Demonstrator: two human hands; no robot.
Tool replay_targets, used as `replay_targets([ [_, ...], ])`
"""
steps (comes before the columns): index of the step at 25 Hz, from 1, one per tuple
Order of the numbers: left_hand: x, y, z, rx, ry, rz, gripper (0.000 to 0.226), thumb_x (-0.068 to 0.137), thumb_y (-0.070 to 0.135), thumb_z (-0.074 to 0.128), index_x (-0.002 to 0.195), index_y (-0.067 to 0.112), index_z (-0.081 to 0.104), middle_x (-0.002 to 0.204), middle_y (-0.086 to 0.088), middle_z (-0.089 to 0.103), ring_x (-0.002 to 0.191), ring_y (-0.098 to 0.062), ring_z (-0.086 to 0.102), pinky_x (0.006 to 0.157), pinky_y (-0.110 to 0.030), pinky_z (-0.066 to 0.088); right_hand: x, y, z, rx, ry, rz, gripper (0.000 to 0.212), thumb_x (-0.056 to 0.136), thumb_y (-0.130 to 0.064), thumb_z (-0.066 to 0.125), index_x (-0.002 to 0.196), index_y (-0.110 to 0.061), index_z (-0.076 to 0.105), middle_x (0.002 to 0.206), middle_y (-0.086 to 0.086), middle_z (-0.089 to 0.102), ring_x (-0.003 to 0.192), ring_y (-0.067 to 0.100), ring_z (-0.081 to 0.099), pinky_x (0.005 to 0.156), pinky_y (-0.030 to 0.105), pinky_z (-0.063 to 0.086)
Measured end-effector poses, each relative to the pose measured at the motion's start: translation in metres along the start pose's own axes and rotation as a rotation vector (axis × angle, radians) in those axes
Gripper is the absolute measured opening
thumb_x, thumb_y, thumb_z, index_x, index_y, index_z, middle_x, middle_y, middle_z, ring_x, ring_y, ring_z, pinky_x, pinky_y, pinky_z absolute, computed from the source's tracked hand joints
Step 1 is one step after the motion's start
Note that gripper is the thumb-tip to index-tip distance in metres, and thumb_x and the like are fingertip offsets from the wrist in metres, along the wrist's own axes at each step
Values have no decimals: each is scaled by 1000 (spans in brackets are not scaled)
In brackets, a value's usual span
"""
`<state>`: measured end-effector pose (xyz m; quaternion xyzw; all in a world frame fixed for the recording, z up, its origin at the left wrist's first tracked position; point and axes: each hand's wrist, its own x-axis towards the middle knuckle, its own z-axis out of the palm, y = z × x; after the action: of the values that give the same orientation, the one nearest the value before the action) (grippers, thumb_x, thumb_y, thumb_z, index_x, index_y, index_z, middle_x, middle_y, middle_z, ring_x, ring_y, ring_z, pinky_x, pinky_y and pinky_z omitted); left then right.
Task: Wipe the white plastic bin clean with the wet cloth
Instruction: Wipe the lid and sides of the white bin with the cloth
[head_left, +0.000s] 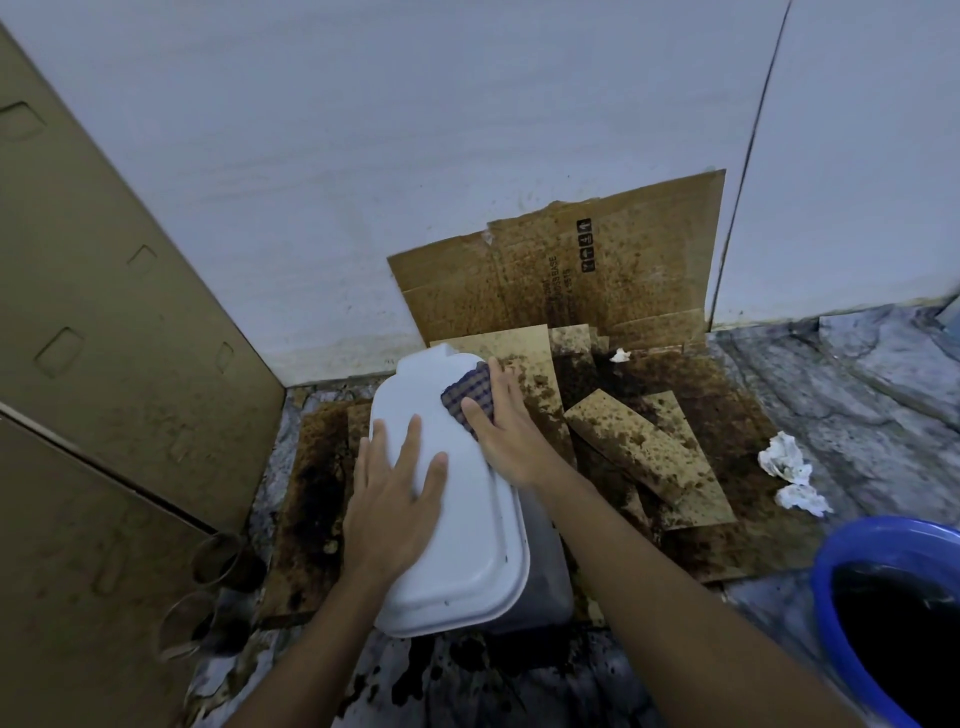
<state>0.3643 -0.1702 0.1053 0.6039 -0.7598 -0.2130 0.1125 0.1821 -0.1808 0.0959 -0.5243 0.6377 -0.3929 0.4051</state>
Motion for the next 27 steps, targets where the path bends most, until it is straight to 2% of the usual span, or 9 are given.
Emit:
replay_targets([
  [4, -1, -5, -1, -14, 4, -3, 66, 92, 75, 19, 152, 60, -1, 168, 17, -14, 155, -13, -12, 121, -51, 19, 26, -13, 1, -154, 94, 24, 72, 103, -56, 33, 161, -29, -2, 166, -7, -22, 153, 26, -19, 124, 52, 2],
  [6, 0, -6, 0, -16, 5, 4, 65, 91, 76, 19, 151, 61, -3, 167, 18, -15, 155, -14, -12, 121, -52, 19, 44, -16, -2, -180, 104, 34, 69, 104, -53, 34, 161, -24, 7, 167, -5, -9, 153, 27, -10, 123, 49, 7],
  [8, 1, -6, 1, -5, 4, 4, 64, 92, 76, 19, 150, 62, -4, 167, 18, -15, 155, -14, -12, 120, -53, 19, 57, -17, -5, -146, 101, 21, 64, 104, -51, 37, 158, -24, 17, 164, -2, 9, 150, 31, 8, 121, 47, 18],
  [10, 3, -7, 1, -9, 2, 0, 63, 93, 75, 20, 150, 63, -3, 167, 19, -14, 155, -13, -12, 120, -53, 19, 63, -13, -5, -69, 67, 4, 67, 103, -54, 38, 160, -31, 11, 164, -1, 14, 150, 31, 17, 120, 50, 24],
  [12, 6, -9, 1, -15, 2, 0, 63, 93, 75, 20, 151, 62, -1, 168, 18, -12, 155, -13, -11, 121, -52, 17, 60, -10, -4, -12, 25, -21, 70, 102, -56, 38, 159, -41, -2, 166, -4, 10, 152, 27, 16, 120, 53, 24],
  [16, 7, -13, 0, -24, 3, 13, 63, 94, 73, 21, 152, 61, 0, 168, 15, -11, 156, -16, -9, 122, -51, 13, 39, -9, 2, 14, 53, -69, 59, 105, -51, 37, 158, -41, 12, 160, -5, 15, 143, 28, 33, 116, 46, 34],
  [21, 11, -14, -2, -17, -6, -12, 60, 96, 71, 21, 153, 60, 3, 168, 16, -10, 156, -15, -7, 120, -54, 17, -8, -2, 14, 65, 26, -75, 60, 104, -54, 35, 157, -46, 9, 163, -14, 1, 149, 22, 23, 117, 42, 33],
  [24, 12, -18, -2, -32, 5, 3, 58, 98, 69, 17, 153, 58, 6, 169, 13, -7, 156, -15, -6, 120, -54, 17, -44, -2, 23, 81, -1, -55, 62, 103, -58, 34, 156, -50, 4, 164, -20, -10, 153, 14, 6, 116, 36, 27],
  [27, 14, -23, -2, -36, 8, 8, 60, 97, 71, 15, 154, 57, 7, 170, 12, -5, 156, -16, -5, 120, -55, 17, -81, -1, 35, 67, -5, -45, 62, 102, -59, 31, 154, -54, -1, 164, -24, -14, 153, 7, 0, 116, 34, 21],
])
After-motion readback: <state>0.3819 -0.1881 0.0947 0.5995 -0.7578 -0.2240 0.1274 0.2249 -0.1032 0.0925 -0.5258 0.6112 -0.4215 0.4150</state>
